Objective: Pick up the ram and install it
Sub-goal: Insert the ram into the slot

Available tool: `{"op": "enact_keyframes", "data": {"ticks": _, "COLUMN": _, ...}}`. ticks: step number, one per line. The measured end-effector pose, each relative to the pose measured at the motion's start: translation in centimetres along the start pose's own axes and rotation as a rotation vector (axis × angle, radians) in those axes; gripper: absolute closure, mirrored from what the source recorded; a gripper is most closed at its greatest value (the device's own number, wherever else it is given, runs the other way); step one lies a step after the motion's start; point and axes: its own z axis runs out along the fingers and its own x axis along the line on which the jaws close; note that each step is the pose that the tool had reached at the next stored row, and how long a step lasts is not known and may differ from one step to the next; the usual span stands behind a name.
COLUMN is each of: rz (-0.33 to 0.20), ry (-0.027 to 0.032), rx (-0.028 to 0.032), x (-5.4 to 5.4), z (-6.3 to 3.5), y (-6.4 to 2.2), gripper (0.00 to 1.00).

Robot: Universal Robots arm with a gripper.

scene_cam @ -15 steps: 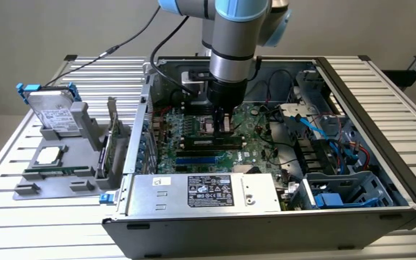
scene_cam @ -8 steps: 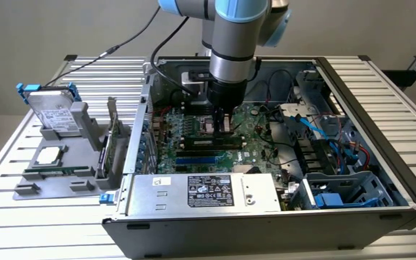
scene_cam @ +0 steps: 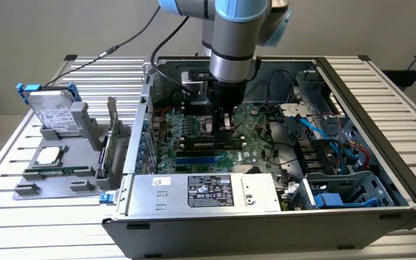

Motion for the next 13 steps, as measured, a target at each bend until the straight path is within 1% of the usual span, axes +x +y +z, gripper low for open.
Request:
{"op": "enact_keyframes", "data": {"ticks": 2, "rz": 0.000, "ry": -0.0001, "rx": 0.0000, "x": 0.0, "z": -0.32, "y": 0.04, "gripper": 0.55}}
{"op": "enact_keyframes", "data": {"ticks": 3, "rz": 0.000, "ry": -0.0002, "rx": 0.0001, "x": 0.0, "z": -0.50, "y": 0.06, "gripper": 0.48}}
{"op": "enact_keyframes", "data": {"ticks": 7, "rz": 0.000, "ry": -0.0002, "rx": 0.0001, "x": 0.1, "z": -1.28, "y": 0.12, "gripper": 0.48}}
{"op": "enact_keyframes", "data": {"ticks": 11, "rz": 0.000, "ry": -0.0001, "rx": 0.0001, "x": 0.1, "z": -2.40, "y": 0.19, "gripper": 0.48}}
{"op": "enact_keyframes", "data": {"ticks": 13, "rz": 0.000, "ry": -0.0002, "rx": 0.0001, "x": 0.1, "z": -2.52, "y": 0.21, "gripper": 0.48}}
